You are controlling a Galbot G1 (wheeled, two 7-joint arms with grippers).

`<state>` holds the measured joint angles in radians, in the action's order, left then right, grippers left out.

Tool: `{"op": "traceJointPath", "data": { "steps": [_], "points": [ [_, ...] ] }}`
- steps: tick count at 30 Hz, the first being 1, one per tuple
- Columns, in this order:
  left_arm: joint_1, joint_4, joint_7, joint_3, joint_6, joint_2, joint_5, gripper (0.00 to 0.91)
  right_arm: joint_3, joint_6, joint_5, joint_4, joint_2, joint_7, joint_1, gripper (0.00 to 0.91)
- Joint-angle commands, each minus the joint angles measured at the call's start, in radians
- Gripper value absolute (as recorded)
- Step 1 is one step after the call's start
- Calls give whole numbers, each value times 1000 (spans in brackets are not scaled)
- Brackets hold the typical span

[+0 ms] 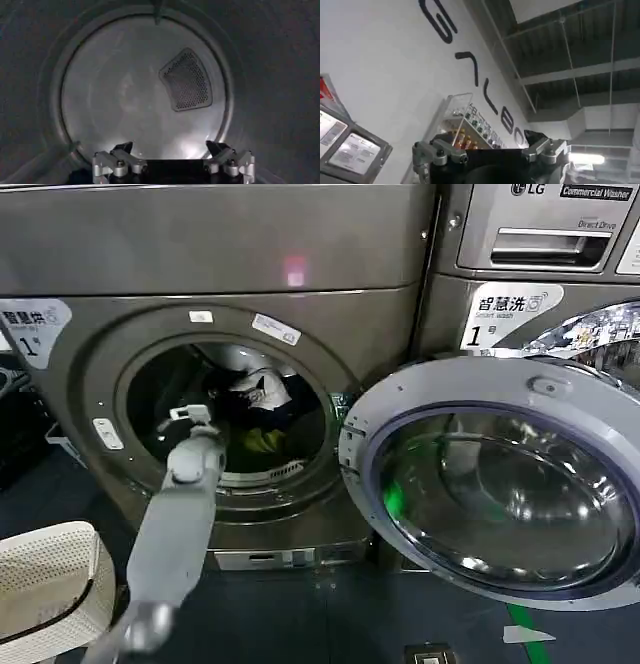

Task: Grasp the clothes from the dryer.

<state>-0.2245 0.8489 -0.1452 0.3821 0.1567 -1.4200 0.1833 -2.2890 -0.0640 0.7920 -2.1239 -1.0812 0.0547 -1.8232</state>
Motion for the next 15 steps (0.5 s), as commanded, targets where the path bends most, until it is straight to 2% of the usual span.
{"op": "traceJointPath", "data": {
  "steps": [1, 8, 12, 15],
  "points": [
    [203, -359, -281, -137, 3, 3, -192, 907, 2, 4, 0, 3, -2, 4, 1, 907],
    [296, -493, -613, -347, -108, 22, -441, 907, -8, 8, 0, 11, -5, 7, -5, 907],
    [313, -526, -711, -427, -152, 32, -657, 907, -13, 9, 0, 12, -11, 9, -6, 907],
    [321, -532, -714, -454, -173, 34, -814, 907, -12, 9, 0, 9, -13, 10, -3, 907]
  ]
}}
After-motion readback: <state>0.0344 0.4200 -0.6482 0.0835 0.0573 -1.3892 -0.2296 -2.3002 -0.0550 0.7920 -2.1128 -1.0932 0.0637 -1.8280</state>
